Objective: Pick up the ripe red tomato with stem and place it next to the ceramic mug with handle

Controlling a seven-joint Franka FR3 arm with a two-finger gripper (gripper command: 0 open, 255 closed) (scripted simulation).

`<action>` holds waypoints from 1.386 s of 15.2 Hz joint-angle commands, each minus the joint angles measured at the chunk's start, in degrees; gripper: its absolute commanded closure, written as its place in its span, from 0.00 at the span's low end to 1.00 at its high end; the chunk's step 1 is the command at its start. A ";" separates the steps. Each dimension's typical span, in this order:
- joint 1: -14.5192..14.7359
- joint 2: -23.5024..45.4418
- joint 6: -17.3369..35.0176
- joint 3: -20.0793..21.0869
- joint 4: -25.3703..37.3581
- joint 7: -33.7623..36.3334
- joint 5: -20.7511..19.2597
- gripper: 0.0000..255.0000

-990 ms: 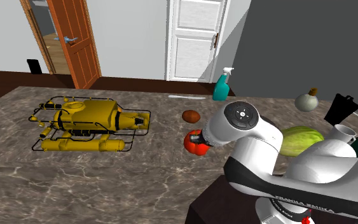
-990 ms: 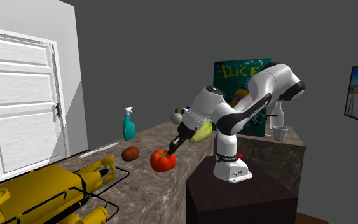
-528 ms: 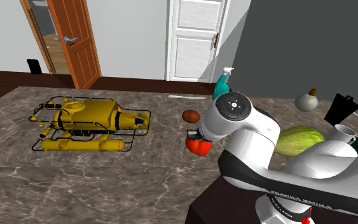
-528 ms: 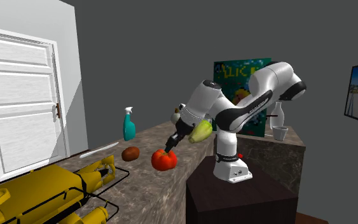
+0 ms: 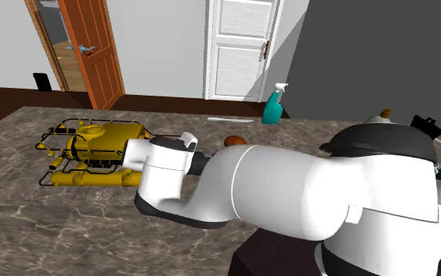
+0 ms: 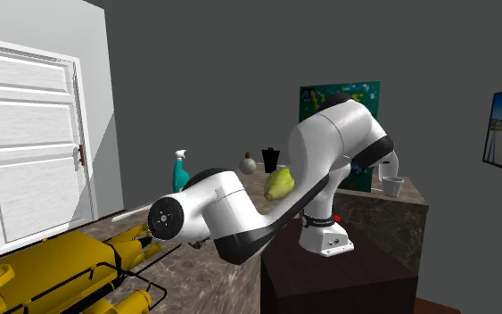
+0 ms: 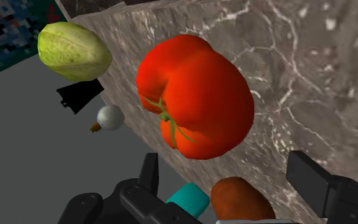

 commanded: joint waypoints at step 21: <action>-5.29 -4.30 -2.18 3.57 -0.33 -2.01 0.21 1.00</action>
